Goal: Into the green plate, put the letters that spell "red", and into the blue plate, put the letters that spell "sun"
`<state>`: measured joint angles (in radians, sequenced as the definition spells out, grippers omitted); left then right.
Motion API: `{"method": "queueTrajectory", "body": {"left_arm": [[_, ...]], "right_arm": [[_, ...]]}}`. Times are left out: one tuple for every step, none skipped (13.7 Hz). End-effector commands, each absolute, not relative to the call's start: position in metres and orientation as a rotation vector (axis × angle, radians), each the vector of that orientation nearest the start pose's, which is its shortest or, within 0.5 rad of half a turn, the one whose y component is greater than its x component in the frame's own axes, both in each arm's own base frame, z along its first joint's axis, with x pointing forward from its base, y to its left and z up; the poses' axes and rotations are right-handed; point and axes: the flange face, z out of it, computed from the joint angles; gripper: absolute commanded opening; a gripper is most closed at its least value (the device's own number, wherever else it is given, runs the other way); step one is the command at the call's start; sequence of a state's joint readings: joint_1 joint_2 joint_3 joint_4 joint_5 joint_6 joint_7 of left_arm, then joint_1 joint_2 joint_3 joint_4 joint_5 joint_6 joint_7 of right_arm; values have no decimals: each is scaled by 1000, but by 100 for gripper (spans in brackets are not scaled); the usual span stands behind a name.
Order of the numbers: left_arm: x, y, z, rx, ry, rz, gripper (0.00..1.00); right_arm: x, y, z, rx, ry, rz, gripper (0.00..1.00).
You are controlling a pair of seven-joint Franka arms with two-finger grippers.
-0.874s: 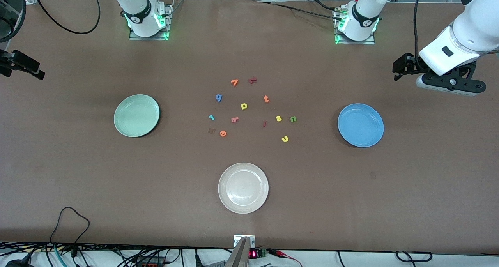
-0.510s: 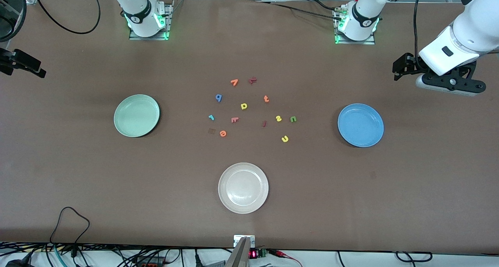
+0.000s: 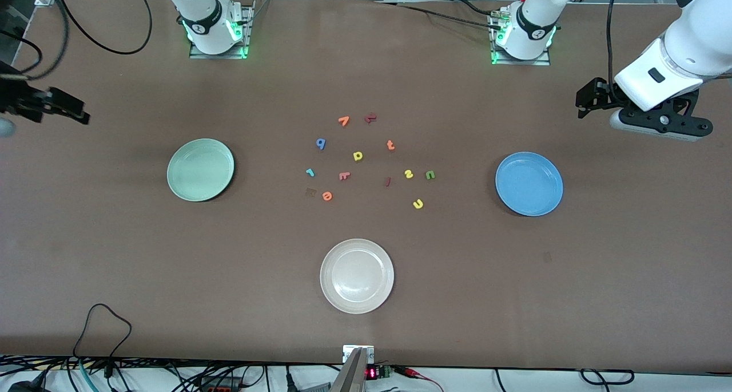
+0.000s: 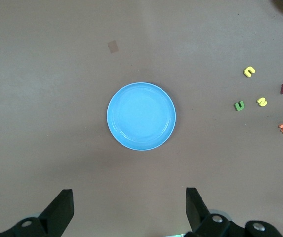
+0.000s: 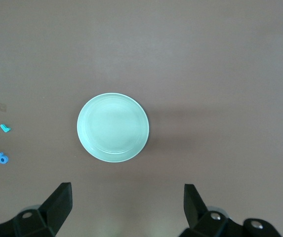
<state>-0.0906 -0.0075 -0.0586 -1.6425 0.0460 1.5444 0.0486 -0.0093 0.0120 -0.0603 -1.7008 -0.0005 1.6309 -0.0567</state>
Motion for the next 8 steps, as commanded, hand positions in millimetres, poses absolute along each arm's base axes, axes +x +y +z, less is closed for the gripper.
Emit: {"method": "queueTrajectory", "body": {"left_arm": [[539, -86, 603, -3081, 343, 152, 100], [539, -86, 603, -3081, 343, 154, 100], [538, -86, 604, -3080, 340, 166, 100], [537, -87, 605, -3081, 324, 173, 100], [538, -89, 604, -3083, 286, 174, 100], [537, -94, 603, -3083, 260, 175, 100], [541, -94, 596, -3069, 251, 190, 100], [549, -97, 580, -3060, 263, 234, 100]], "right_arm": [[573, -5, 540, -3131, -65, 141, 100], [580, 6, 526, -3127, -90, 165, 100], [587, 22, 510, -3123, -129, 182, 100], [590, 46, 499, -3123, -184, 199, 100], [595, 69, 485, -3127, -206, 204, 100], [599, 91, 468, -3133, -213, 216, 100], [600, 116, 455, -3137, -222, 221, 100], [602, 132, 447, -3144, -206, 209, 100]]}}
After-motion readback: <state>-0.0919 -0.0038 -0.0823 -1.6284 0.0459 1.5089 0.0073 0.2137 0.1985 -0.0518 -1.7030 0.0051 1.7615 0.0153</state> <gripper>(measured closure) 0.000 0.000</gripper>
